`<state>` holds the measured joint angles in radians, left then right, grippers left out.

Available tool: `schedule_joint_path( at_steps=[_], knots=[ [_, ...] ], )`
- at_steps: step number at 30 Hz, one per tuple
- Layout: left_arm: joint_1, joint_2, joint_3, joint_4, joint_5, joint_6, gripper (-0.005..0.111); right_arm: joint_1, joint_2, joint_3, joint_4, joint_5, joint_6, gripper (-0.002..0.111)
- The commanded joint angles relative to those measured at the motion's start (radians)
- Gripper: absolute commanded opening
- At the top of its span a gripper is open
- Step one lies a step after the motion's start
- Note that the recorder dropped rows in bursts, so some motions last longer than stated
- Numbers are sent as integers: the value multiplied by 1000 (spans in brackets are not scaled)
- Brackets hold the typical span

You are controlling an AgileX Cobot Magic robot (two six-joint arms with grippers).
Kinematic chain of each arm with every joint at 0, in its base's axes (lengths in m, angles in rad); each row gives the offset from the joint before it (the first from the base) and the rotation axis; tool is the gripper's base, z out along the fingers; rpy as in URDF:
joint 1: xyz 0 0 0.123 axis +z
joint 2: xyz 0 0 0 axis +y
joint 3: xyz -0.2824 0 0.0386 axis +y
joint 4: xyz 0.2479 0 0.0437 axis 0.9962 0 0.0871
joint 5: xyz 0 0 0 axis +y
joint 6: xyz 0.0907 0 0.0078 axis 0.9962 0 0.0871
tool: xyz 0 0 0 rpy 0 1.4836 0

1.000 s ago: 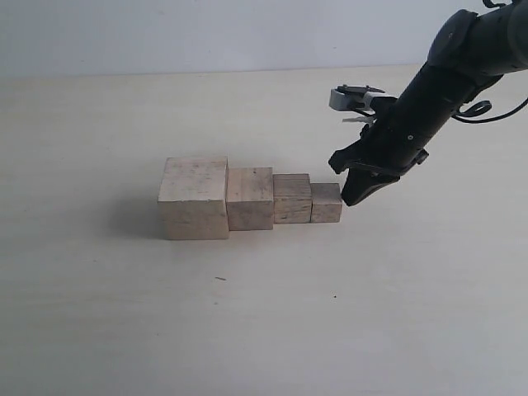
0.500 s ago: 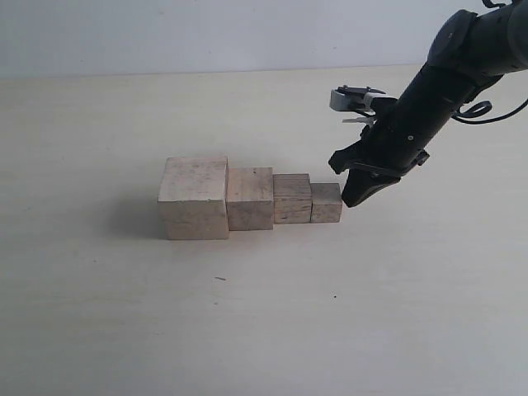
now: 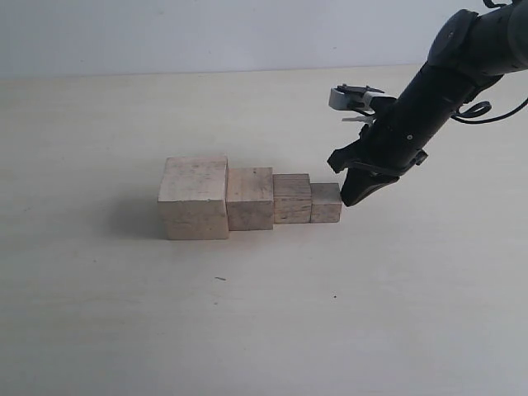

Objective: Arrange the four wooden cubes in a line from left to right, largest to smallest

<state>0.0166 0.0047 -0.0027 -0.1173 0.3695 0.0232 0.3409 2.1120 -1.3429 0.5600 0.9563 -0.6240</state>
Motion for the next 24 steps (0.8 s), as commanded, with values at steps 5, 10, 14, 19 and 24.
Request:
schedule_joint_path(
  at_steps=[5,10,14,19,24],
  knots=[
    [-7,-5,3,2,-9,0,0,-4,-3,-1,-19,-1,6,0],
    [-7,-5,3,2,-9,0,0,-4,-26,-1,-125,-22,124,0],
    [-7,-5,3,2,-9,0,0,-4,-83,-1,-216,-77,219,0],
    [-7,-5,3,2,-9,0,0,-4,-242,8,-220,-187,310,0],
    [-7,-5,3,2,-9,0,0,-4,-551,241,-220,-549,450,0]
  ],
)
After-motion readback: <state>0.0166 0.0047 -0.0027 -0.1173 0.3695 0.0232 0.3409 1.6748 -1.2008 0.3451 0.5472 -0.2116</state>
